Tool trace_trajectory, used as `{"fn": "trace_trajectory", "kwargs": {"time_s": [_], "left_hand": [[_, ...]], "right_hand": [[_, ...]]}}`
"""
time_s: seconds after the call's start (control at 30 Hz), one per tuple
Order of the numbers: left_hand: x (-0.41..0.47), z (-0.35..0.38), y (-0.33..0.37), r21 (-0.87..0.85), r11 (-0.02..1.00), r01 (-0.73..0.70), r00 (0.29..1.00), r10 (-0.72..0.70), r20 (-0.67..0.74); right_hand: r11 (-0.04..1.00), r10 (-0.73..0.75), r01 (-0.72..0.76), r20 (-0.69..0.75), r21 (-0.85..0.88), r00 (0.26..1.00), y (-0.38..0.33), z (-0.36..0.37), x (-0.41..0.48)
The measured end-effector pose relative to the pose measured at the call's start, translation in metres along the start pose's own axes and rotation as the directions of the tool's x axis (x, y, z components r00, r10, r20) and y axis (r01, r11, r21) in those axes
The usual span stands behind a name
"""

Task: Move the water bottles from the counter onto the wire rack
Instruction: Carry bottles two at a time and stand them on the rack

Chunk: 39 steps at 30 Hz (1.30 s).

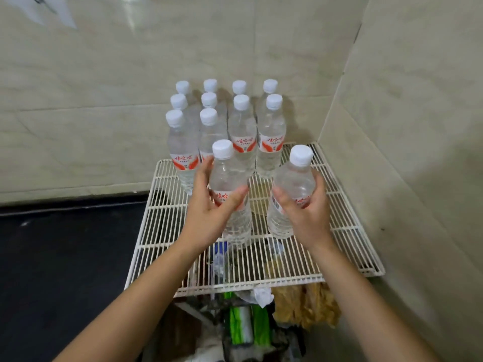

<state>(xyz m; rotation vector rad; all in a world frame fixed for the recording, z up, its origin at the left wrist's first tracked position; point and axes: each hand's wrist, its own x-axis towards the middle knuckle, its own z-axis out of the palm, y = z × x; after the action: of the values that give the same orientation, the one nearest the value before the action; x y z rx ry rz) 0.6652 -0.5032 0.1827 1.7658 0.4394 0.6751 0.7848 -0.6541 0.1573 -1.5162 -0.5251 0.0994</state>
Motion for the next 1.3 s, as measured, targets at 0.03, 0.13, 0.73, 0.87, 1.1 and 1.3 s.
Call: {"fn": "trace_trajectory", "kwargs": {"time_s": [0.03, 0.13, 0.73, 0.87, 1.1, 1.3], "left_hand": [[0.004, -0.002, 0.004, 0.021, 0.999, -0.033, 0.999, 0.033, -0.006], [0.017, -0.007, 0.015, 0.089, 0.989, -0.12, 0.992, 0.122, -0.02], [0.075, -0.011, 0.057, 0.279, 0.933, -0.226, 0.974, 0.209, 0.089], [0.103, -0.004, 0.077, 0.425, 0.861, -0.279, 0.96, 0.243, 0.138], [0.131, -0.008, 0.067, 0.659, 0.662, -0.356, 0.934, 0.238, 0.265], [0.135, -0.012, 0.054, 0.643, 0.656, -0.394, 0.919, 0.296, 0.261]], "right_hand": [[0.999, -0.033, 0.033, -0.006, 0.003, 0.999, -0.004, -0.002, 0.002], [0.987, -0.158, 0.158, -0.041, -0.013, 0.987, -0.024, -0.005, 0.014], [0.872, -0.114, 0.195, 0.201, -0.449, 0.973, -0.075, -0.031, 0.065], [0.842, -0.115, 0.205, 0.204, -0.5, 0.972, -0.078, -0.014, 0.096], [0.751, -0.084, 0.205, 0.217, -0.628, 0.973, -0.061, 0.012, 0.12], [0.731, -0.125, 0.259, 0.249, -0.631, 0.96, -0.057, 0.013, 0.113]]}}
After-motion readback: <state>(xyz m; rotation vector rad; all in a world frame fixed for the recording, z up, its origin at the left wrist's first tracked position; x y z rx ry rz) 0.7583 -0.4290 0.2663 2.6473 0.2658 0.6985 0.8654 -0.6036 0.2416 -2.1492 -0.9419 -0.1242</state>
